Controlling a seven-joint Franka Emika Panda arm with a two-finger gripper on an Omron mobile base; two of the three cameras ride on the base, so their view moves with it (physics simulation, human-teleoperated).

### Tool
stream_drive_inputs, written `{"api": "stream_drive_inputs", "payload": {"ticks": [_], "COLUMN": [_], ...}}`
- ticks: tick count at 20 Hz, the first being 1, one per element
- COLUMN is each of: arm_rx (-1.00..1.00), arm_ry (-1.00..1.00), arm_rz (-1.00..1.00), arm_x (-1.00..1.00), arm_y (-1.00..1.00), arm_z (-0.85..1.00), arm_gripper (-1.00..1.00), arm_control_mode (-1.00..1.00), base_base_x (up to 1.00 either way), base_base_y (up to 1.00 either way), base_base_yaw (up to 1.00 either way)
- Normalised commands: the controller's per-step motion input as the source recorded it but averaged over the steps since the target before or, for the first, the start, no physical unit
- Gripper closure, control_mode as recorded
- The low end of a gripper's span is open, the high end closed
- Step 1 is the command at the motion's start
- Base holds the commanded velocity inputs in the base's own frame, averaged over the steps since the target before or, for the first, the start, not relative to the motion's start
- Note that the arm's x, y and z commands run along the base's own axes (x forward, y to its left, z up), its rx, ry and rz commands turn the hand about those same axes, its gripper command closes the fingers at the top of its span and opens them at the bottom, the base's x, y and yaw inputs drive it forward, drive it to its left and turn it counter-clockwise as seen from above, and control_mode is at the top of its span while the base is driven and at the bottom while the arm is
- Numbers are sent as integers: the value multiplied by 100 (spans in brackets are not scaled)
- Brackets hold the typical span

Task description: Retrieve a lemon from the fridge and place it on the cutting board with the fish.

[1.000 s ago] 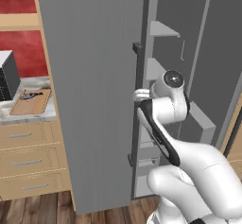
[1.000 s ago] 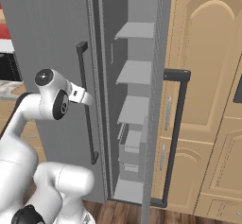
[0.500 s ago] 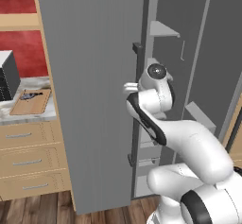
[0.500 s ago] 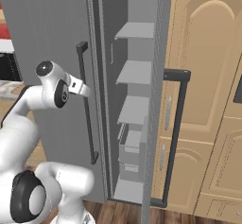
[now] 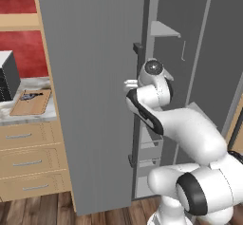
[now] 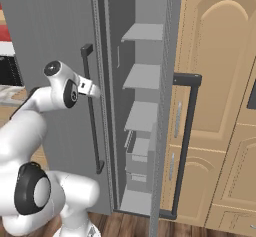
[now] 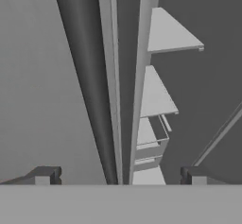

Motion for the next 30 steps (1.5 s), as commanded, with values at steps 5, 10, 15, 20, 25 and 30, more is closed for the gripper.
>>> {"api": "stream_drive_inputs", "payload": {"ticks": [5, 10, 15, 20, 25, 30], "arm_rx": [-7, -2, 0, 0, 0, 0], "arm_ry": [0, 0, -11, -18, -30, -37], "arm_rz": [0, 0, 0, 0, 0, 0], "arm_x": [56, 53, 49, 40, 9, -39], "arm_y": [0, 0, 0, 0, -8, 0], "arm_z": [0, 0, 0, -4, -44, -12], "arm_gripper": [-100, -100, -100, -100, -100, -100], "arm_control_mode": [-100, -100, -100, -100, -100, -100], "base_base_x": [0, 0, 0, 0, 0, 0], "base_base_y": [0, 0, 0, 0, 0, 0], "base_base_yaw": [0, 0, 0, 0, 0, 0]}}
